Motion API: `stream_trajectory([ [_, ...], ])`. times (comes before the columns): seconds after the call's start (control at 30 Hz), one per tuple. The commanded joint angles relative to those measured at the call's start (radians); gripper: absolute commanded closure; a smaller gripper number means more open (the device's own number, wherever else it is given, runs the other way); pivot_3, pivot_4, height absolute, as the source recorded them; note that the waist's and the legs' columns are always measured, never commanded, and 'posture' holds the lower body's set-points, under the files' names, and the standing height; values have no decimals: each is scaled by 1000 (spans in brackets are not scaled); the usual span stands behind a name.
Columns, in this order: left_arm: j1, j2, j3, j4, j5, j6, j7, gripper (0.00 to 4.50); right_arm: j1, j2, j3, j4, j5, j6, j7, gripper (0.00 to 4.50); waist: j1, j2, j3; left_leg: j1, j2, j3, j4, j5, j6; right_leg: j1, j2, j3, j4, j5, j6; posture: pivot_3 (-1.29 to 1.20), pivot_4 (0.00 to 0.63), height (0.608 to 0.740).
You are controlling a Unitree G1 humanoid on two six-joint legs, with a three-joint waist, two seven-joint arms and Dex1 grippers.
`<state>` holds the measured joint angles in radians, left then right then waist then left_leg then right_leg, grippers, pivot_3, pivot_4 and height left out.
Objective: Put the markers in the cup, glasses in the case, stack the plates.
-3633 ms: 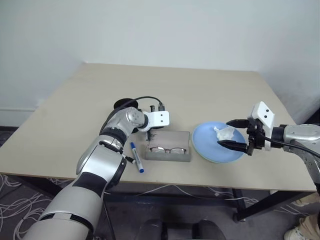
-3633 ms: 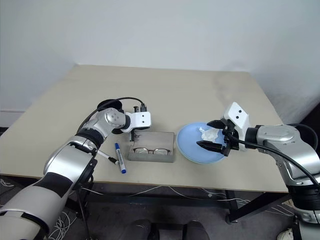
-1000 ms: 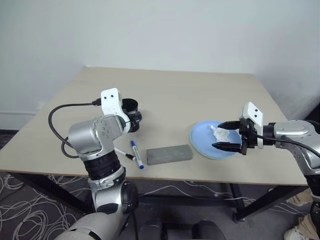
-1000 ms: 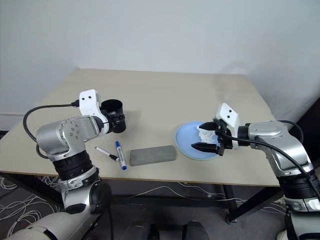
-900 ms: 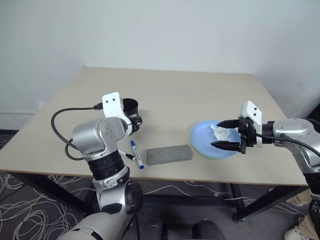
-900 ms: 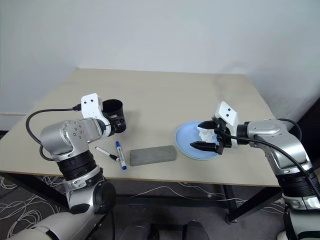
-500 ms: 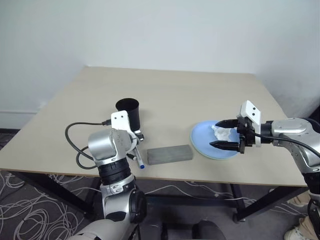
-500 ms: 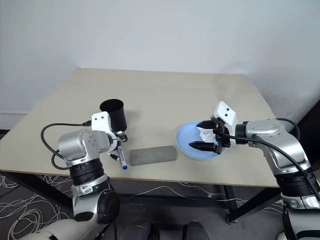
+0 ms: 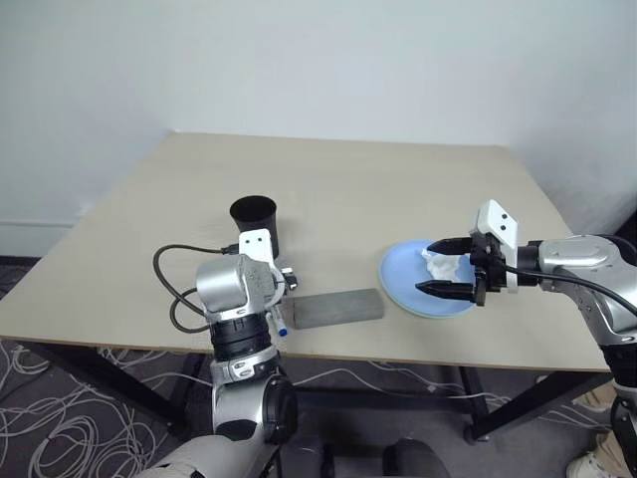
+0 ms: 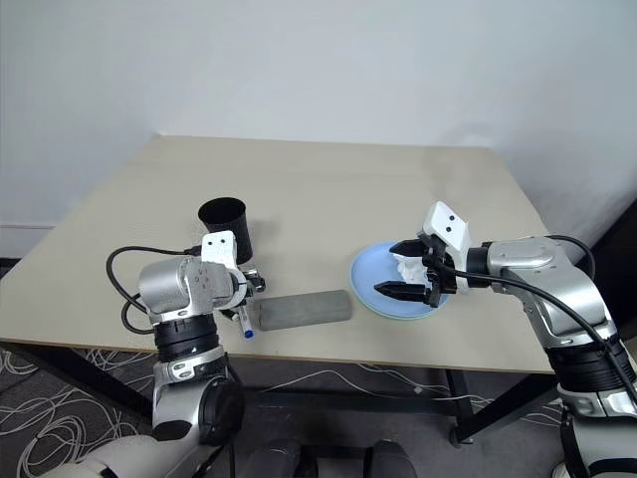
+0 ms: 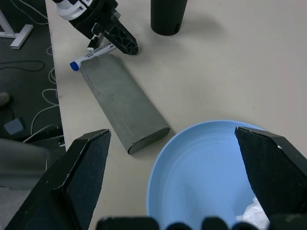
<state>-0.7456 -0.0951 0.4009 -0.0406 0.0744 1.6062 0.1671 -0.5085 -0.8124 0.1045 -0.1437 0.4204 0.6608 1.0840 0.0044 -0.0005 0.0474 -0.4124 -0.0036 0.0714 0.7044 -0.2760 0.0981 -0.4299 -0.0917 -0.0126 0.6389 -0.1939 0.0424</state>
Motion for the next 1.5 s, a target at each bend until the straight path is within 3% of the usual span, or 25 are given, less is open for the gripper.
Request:
stream_trajectory([
  [0.03, -22, -9, 16, 23, 14, 8, 14, 637, -13, -1, -26, -29, 5, -2, -9, 0, 0, 0, 0, 0, 0, 0, 0, 0, 0, 0, 0, 0, 0, 0, 0, 0, 0, 737],
  [0.07, -25, -11, 22, 27, 14, 8, 17, 637, -13, -1, -26, -29, 5, -3, -9, 0, 0, 0, 0, 0, 0, 0, 0, 0, 0, 0, 0, 0, 0, 0, 0, 0, 0, 737],
  [0.4, -43, -38, 79, 35, 42, 8, 53, 3975, -12, 2, -26, -16, 0, -21, -10, 0, 4, 0, 0, 0, 0, 0, -2, 1, -1, 0, -1, -1, -1, 0, 0, 0, 0, 737],
  [0.47, -45, -39, 83, 37, 44, 8, 55, 4456, -12, 2, -26, -15, -1, -25, -10, 0, 5, 0, 0, 0, 0, 0, -2, 1, -1, 0, -1, -1, -1, 0, 0, 0, 0, 737],
  [0.67, -42, 2, 42, 23, -24, -2, -27, 4452, -14, 6, -23, -10, -1, -30, -10, 0, 9, 0, 0, 0, 0, 0, -3, 1, -1, -1, -1, -1, -1, 0, 0, 0, 0, 737],
  [0.83, -18, 129, -151, 9, -133, -54, -203, 4452, -17, 13, -19, -3, -4, -33, -11, 0, 8, 0, 0, -2, 0, 1, -3, 1, -2, -4, -1, 0, -1, 0, -1, 0, 0, 737],
  [0.97, 0, 286, -357, -26, -194, -183, -367, 4452, -20, 17, -19, 1, -5, -37, -11, 0, 7, 0, 0, -8, 0, 1, -5, 3, -5, -11, -1, 1, -1, 1, -3, 0, 0, 737],
  [1.07, -14, 369, -435, -45, -229, -298, -471, 4452, -24, 21, -17, 7, -6, -40, -12, 0, 7, 0, 0, -16, 0, 0, -5, 8, -13, -17, 0, 1, 0, 2, -5, 0, 0, 737],
  [1.17, -22, 473, -538, -107, -248, -529, -644, 4452, -28, 28, -15, 8, -7, -41, -14, 0, 7, 0, 0, -17, 0, 0, -5, 8, -13, -18, 0, 1, 0, 1, -7, 0, 0, 737],
  [1.37, -36, 542, -535, -82, -272, -835, -806, 4452, -40, 46, -16, 11, -14, -42, -15, 0, 8, 1, 0, -17, 0, 1, -6, 8, -12, -18, -1, 1, -2, 1, -7, 0, 0, 737],
  [1.5, -96, 513, -457, 23, -262, -991, -752, 4452, -46, 54, -16, 17, -19, -43, -15, 0, 9, 1, 0, -17, 0, 1, -6, 9, -8, -17, 0, 0, -2, 2, -8, 0, 0, 737],
])
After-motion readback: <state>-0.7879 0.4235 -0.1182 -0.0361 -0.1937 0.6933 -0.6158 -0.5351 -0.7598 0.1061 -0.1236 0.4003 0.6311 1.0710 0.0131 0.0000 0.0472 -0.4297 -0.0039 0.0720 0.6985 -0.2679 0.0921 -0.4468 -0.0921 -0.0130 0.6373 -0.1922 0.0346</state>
